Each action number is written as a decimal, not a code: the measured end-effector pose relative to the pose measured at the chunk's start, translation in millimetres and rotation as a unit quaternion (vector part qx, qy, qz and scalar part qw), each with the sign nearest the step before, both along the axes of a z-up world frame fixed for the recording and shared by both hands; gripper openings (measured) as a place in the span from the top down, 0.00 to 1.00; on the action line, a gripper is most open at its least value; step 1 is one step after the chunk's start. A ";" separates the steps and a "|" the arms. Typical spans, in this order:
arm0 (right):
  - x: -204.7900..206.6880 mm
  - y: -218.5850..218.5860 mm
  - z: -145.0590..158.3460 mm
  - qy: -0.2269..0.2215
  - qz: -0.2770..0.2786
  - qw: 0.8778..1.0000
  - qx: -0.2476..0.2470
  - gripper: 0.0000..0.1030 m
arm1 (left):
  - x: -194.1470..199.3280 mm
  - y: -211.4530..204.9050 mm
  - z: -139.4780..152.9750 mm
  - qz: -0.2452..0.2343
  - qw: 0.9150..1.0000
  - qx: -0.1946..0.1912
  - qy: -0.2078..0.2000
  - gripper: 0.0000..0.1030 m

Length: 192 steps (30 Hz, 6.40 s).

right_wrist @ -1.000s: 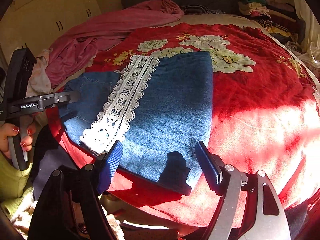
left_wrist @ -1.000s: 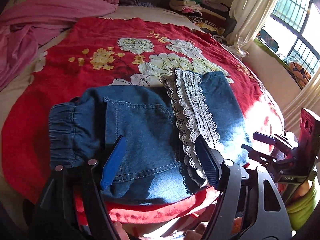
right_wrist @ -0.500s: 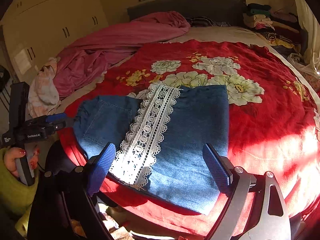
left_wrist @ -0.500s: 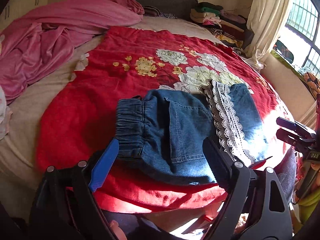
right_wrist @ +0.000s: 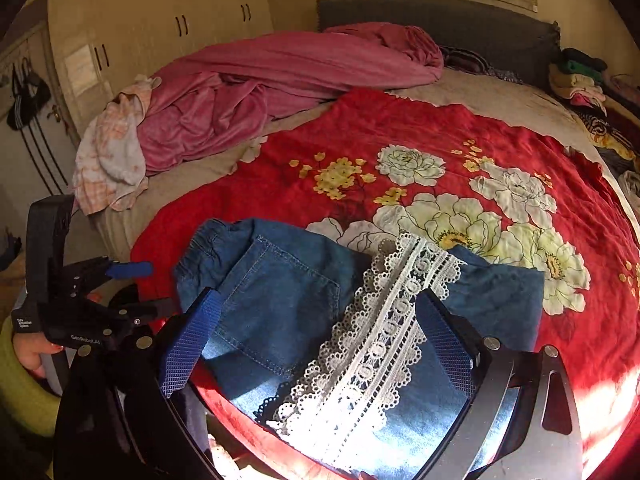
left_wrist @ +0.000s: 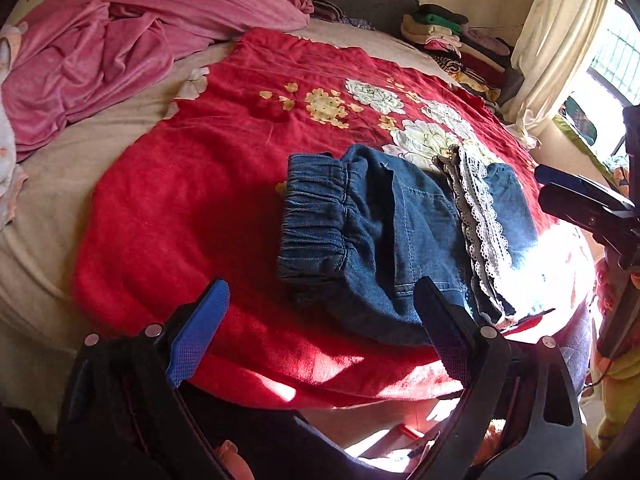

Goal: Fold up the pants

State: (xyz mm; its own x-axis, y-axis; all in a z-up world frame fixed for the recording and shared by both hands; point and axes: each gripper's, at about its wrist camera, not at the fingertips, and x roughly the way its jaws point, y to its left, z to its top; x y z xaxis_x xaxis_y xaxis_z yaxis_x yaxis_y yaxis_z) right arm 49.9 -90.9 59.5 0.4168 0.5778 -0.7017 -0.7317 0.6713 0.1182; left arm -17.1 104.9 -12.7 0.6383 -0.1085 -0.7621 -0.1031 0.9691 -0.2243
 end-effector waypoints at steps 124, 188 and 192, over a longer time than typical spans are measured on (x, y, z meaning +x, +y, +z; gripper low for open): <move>78.8 -52.4 -25.7 0.039 0.016 0.997 -0.069 0.89 | 20.1 -178.6 -32.2 -0.237 0.967 -0.076 0.050 0.67; -130.8 -27.6 -80.1 -0.126 0.186 0.960 -0.169 0.86 | 110.1 -123.3 -29.3 -0.146 0.984 -0.070 0.072 0.50; -130.1 -27.3 -90.9 -0.103 0.181 0.962 -0.177 0.86 | 109.5 -122.4 -31.2 -0.142 0.984 -0.077 0.070 0.50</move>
